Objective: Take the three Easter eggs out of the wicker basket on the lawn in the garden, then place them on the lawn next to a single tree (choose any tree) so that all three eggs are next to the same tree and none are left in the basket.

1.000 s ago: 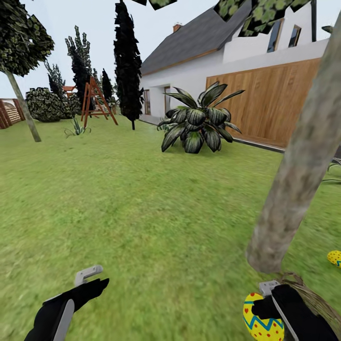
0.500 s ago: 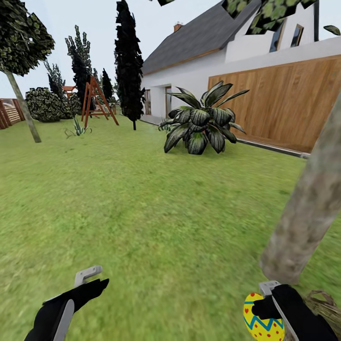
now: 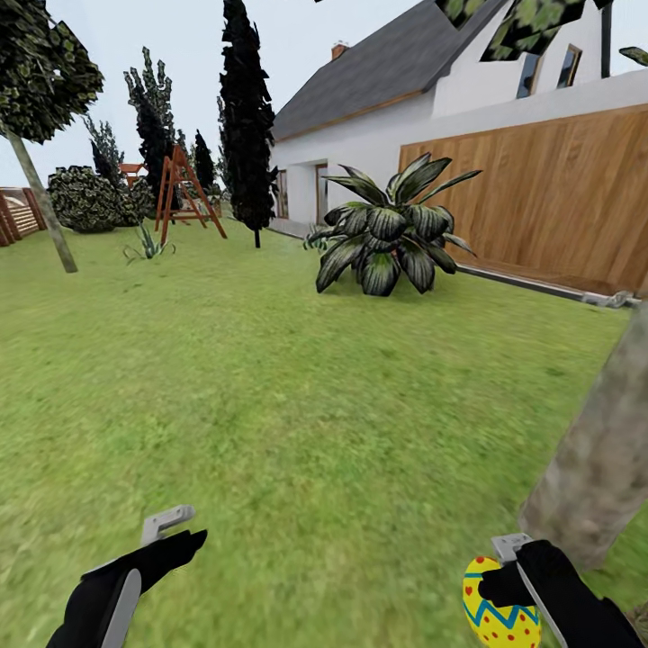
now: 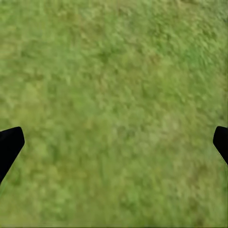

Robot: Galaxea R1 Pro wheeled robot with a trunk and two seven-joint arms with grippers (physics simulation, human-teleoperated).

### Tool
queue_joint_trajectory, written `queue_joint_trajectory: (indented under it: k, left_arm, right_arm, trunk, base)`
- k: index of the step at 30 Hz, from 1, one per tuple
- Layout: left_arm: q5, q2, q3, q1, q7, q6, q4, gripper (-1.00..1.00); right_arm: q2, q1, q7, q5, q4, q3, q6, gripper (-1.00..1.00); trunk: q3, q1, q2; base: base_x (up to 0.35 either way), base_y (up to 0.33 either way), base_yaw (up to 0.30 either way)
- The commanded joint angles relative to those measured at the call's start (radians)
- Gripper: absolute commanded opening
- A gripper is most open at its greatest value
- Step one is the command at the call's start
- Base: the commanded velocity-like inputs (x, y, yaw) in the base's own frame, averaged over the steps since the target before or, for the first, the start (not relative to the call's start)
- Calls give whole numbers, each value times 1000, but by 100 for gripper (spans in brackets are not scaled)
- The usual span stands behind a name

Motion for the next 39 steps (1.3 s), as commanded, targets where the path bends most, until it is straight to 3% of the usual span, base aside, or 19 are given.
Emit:
queue_joint_trajectory:
  k: [1,9,25,39]
  left_arm:
    - [3,-1,3,-1,-3,6,-1,100]
    - [-1,-1,0,-1,-5,6,-1,100]
    - [0,-3,0,-1,-3,4,29,100]
    - [3,-2,0,-1,-4,4,28,100]
  right_arm:
    - [-2,0,8,10,-1,1,3,-100]
    - [-3,0,9,9,-1,1,4,-100]
    - [-4,0,9,8,-1,1,3,-100]
    - [2,0,9,10,0,2,2,-100]
  trunk:
    - [-1,1,0]
    - [-1,1,0]
    - [-1,1,0]
    - [-1,1,0]
  base:
    - [347,1,0]
    - [199,230,-14]
    - [328,55,-282]
    - [341,0,-8]
